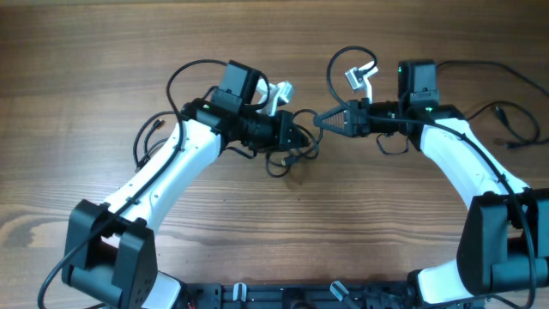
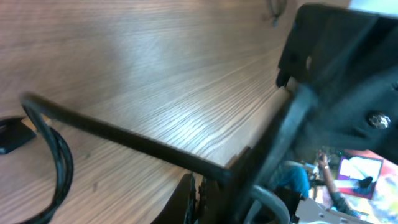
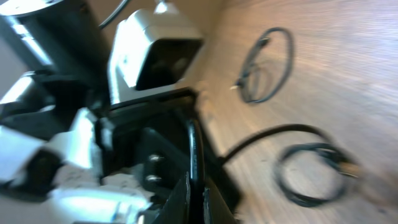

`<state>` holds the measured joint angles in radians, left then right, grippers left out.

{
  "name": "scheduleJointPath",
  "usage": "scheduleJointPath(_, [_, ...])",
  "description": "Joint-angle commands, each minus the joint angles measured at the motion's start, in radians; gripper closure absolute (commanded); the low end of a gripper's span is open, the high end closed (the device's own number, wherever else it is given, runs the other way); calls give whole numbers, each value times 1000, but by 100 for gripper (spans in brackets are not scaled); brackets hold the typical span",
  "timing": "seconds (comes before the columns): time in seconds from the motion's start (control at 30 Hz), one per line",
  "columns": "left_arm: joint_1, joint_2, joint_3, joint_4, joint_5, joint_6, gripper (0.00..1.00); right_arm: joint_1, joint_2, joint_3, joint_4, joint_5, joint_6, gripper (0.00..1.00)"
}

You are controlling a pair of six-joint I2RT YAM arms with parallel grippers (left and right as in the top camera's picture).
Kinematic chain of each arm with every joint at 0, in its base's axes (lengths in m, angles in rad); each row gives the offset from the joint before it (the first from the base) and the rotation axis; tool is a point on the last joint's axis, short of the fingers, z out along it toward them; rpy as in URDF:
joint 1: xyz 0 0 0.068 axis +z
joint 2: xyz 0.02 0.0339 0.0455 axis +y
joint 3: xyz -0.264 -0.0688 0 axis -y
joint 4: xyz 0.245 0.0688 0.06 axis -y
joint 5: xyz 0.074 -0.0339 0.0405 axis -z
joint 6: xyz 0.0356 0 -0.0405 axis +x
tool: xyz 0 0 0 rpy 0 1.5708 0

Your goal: Untangle cables

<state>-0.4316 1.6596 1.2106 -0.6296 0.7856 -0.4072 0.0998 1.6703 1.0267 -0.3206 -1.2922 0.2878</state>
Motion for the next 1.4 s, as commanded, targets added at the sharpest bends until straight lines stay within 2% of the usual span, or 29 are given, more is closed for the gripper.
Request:
scheduleJointPath(0.0, [90, 11, -1, -107, 48, -46, 96, -7, 6, 5, -41, 443, -34, 96])
scheduleJointPath(0.1, [155, 11, -1, -188, 130, -25, 96, -9, 6, 5, -92, 836, -78, 96])
scheduleJointPath(0.23, [168, 11, -1, -251, 113, 34, 96, -9, 6, 5, -93, 1045, -77, 96])
scheduleJointPath(0.33, [167, 11, -1, -251, 110, 34, 96, -9, 8, 5, -108, 1043, -76, 96])
scheduleJointPath(0.4, [163, 11, -1, -243, 64, 34, 96, -9, 8, 5, -138, 943, -81, 94])
scheduleJointPath(0.43, [154, 11, -1, -239, 37, 34, 96, -9, 8, 5, -158, 860, -106, 91])
scheduleJointPath(0.5, [134, 11, -1, -218, 31, 33, 94, -9, 8, 5, -188, 742, -135, 73])
scheduleJointPath(0.57, [109, 11, -1, -175, 17, 32, 50, -9, 8, 5, -212, 719, -136, 64])
scheduleJointPath(0.63, [97, 11, -1, -176, -89, -4, 29, -9, 8, 5, -224, 719, -152, 62])
scheduleJointPath(0.67, [96, 11, -1, -184, -137, -24, 9, -9, 8, 5, -232, 719, -155, 57])
scheduleJointPath(0.7, [96, 11, -1, -200, -218, -53, 0, -9, 8, 5, -240, 718, -154, 53])
scheduleJointPath(0.73, [97, 11, -1, -204, -254, -53, 0, -9, 8, 5, -253, 718, -154, 46])
scheduleJointPath(0.8, [105, 11, 0, -198, -261, -49, 0, -5, 8, 5, -260, 692, -173, 38])
scheduleJointPath(0.87, [139, 11, 0, -189, -285, -50, 0, 11, 8, 5, -257, 580, -257, 34])
scheduleJointPath(1.0, [282, 11, 0, -222, -415, -63, 0, 116, 8, 5, -240, 541, -258, 33])
scheduleJointPath(1.1, [358, 11, -1, -267, -488, -69, 0, 208, 8, 5, -207, 647, -185, 33])
scheduleJointPath(1.23, [406, 11, -1, -314, -671, -69, 0, 324, 8, 5, -180, 680, -172, 38])
scheduleJointPath(1.3, [415, 11, -1, -294, -740, -69, 0, 397, 8, 5, -117, 767, -142, 49])
scheduleJointPath(1.37, [415, 11, -1, -252, -742, -69, 0, 466, 8, 5, -33, 917, -128, 58])
